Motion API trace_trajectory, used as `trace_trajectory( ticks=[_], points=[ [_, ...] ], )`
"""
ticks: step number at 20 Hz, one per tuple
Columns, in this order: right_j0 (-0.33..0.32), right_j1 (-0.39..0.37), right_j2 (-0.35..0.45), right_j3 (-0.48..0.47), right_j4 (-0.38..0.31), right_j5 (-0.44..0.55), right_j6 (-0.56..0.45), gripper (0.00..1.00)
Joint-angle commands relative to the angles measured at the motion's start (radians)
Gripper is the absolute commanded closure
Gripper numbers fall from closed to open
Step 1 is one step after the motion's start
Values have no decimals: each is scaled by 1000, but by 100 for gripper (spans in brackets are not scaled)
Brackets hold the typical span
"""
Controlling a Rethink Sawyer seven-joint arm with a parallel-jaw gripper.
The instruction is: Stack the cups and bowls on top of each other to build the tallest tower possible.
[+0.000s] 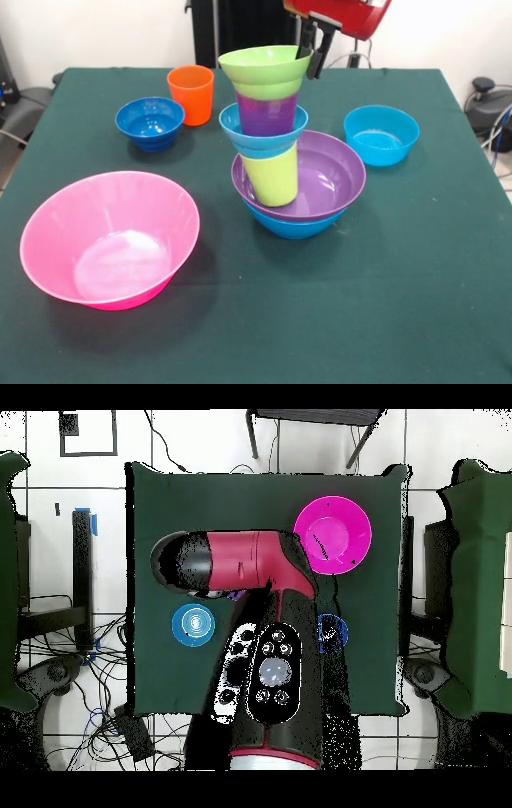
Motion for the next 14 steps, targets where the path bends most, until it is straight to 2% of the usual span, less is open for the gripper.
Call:
trace_trajectory(
  ticks=[1, 14],
  points=[
    [-18, 62, 128, -9, -87, 76, -209, 100],
    [4, 73, 121, -49, -98, 120, -192, 100]
  ],
)
